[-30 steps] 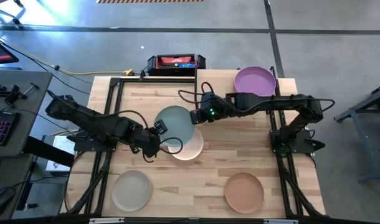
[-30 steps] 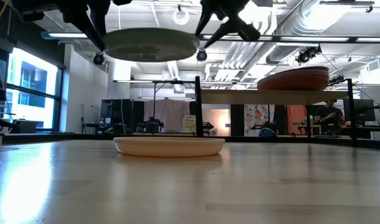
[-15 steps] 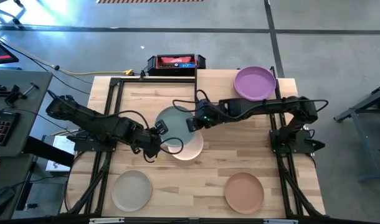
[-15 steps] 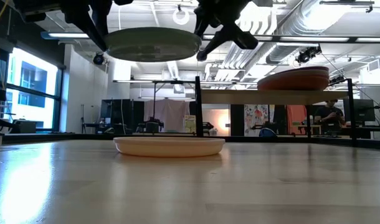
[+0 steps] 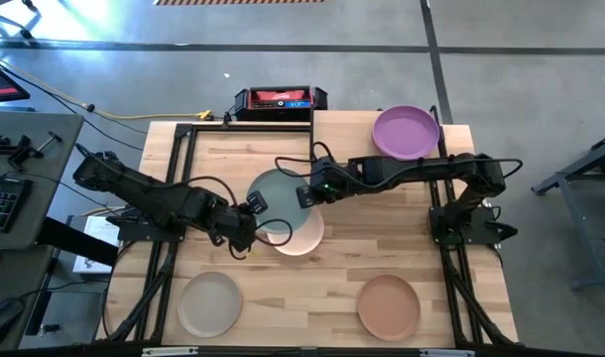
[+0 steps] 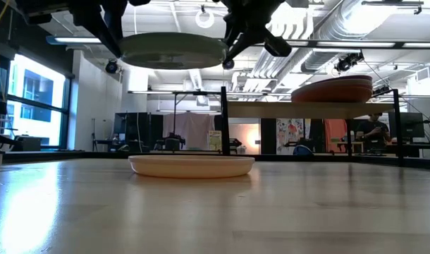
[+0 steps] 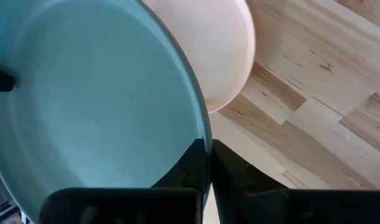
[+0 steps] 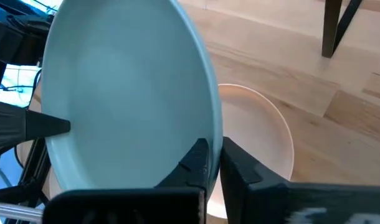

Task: Place and stack plates onto a shelf
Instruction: Put the light blue plate on the shelf

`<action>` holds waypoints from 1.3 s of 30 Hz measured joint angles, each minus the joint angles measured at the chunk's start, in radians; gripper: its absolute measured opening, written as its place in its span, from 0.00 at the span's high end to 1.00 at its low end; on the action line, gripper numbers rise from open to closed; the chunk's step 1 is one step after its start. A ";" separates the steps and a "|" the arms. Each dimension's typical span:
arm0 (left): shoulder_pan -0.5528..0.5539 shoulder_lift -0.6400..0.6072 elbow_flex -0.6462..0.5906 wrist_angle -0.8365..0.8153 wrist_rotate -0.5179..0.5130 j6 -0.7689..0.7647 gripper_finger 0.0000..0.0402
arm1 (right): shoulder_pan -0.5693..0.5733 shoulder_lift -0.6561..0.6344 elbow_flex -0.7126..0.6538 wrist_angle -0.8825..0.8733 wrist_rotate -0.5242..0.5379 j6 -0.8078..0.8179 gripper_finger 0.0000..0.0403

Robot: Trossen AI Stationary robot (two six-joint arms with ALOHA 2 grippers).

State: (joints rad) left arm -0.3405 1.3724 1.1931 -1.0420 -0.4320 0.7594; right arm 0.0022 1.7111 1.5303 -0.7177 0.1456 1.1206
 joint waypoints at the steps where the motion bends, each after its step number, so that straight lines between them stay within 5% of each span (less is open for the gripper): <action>1: 0.000 0.000 0.000 0.002 -0.002 -0.008 0.98 | 0.000 0.000 0.000 0.000 0.000 0.001 0.99; 27: -0.001 -0.009 0.000 -0.002 -0.059 -0.409 0.76 | -0.018 0.000 0.000 -0.014 -0.013 -0.022 1.00; 39: -0.002 -0.068 0.000 -0.010 -0.080 -0.446 0.74 | -0.082 -0.007 0.000 -0.032 -0.050 -0.089 1.00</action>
State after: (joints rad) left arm -0.3424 1.3040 1.1931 -1.0518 -0.5117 0.3136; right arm -0.0800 1.7041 1.5299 -0.7494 0.0956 1.0312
